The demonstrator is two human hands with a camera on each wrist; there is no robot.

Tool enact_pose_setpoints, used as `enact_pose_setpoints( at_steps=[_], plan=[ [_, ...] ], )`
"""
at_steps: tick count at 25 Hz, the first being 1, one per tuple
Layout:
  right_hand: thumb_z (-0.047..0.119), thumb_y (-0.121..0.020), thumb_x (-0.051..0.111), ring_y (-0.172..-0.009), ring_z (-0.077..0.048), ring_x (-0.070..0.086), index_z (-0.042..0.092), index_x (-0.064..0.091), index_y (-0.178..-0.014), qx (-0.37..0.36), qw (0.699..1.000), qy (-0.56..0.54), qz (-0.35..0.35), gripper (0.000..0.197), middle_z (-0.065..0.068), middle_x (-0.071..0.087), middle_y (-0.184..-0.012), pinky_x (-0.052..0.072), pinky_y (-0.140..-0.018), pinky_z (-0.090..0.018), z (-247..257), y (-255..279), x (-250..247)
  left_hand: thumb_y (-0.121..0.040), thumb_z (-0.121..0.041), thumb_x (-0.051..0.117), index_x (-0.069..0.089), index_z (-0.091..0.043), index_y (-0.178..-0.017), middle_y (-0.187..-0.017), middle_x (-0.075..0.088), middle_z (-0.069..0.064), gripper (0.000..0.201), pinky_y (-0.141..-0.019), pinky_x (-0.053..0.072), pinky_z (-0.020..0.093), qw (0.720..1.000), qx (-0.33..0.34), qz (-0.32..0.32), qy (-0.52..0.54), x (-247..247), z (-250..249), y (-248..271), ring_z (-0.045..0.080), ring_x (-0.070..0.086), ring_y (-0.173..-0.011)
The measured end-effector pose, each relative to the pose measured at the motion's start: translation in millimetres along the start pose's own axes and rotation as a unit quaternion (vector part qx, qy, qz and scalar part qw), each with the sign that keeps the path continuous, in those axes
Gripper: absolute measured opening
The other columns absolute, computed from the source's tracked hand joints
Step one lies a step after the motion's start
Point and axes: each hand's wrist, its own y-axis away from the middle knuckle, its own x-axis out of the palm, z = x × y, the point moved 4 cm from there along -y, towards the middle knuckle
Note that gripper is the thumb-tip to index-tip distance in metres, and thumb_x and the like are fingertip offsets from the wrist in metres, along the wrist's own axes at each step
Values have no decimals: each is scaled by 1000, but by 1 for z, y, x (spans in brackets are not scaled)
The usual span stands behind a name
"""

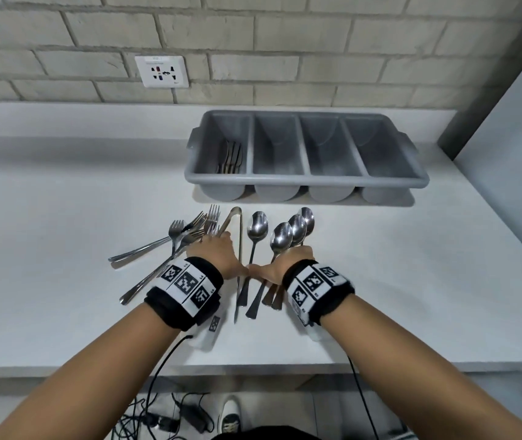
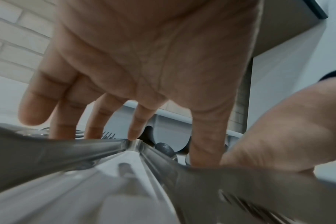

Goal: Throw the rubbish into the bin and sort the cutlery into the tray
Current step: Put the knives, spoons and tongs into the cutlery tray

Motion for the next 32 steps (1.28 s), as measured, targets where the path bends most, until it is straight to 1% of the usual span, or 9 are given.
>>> enact_pose_setpoints(
  at_steps=[2,7,12,16,21,25,27,29,32],
  plan=[
    [88,-33,59,-100,-22,56,1,42,-127,16,1000,-13,-10,129,-16,49,-118,50,-81,-25,6,-1,2,-59,-63,70,36,-13,-136,-138,49,14,98,-100,44,50,1000,-12,-4,-13,5,-1,-1,35,46,-128],
    [52,-52,78,-61,-19,48,0,35,-129,64,992,-105,-2,103,-10,39,-88,37,-44,-28,3,2,-4,-65,-47,77,41,2,-131,-127,58,15,90,-90,53,36,997,-44,-28,63,5,-4,6,29,60,-112],
    [18,-72,70,-106,-25,58,-2,41,-130,43,998,-31,-35,68,-13,49,-121,50,-74,-27,-9,-1,-17,-58,-64,72,42,1,-132,-130,55,12,103,-91,54,39,998,-35,13,50,8,-10,12,28,60,-111],
    [9,-82,59,-104,-24,63,-1,57,-117,6,1000,0,-26,36,-11,64,-115,47,-74,-25,-20,4,-27,-55,-64,71,23,-6,-142,-135,50,13,114,-93,51,43,1000,-15,24,-6,15,-14,13,32,54,-120],
    [11,-94,48,-119,-23,56,-2,53,-125,13,999,-23,-29,34,-13,59,-128,43,-102,-27,-41,10,-44,-58,-61,73,7,-9,-148,-137,48,18,123,-98,48,41,999,-17,12,38,21,-18,20,33,51,-125],
    [9,-93,45,-113,-21,61,4,63,-114,-41,998,-21,-45,28,-8,64,-124,49,-90,-24,-49,15,-38,-55,-55,78,-9,-7,-150,-145,40,17,137,-103,45,40,997,-45,25,57,26,-21,31,31,46,-130],
    [9,-92,45,-112,-23,61,5,63,-113,-55,996,-17,-73,28,-8,64,-123,49,-85,-26,-50,16,-32,-58,-46,81,17,-1,-147,-139,46,15,118,-98,49,37,996,-67,15,58,24,-25,41,28,51,-125],
    [8,-92,45,-116,-27,57,2,58,-118,-41,993,19,-107,30,-12,59,-126,48,-90,-31,-52,16,-32,-63,-39,79,56,-2,-115,-106,62,9,68,-77,55,31,995,-69,-4,70,22,-30,45,22,61,-103],
    [4,-88,46,-118,-30,54,3,56,-117,-31,991,57,-120,31,-14,57,-125,46,-96,-37,-59,14,-35,-64,-36,75,60,-6,-88,-72,57,3,41,-51,44,23,992,-61,-35,101,22,-32,47,20,59,-75]
  ],
)
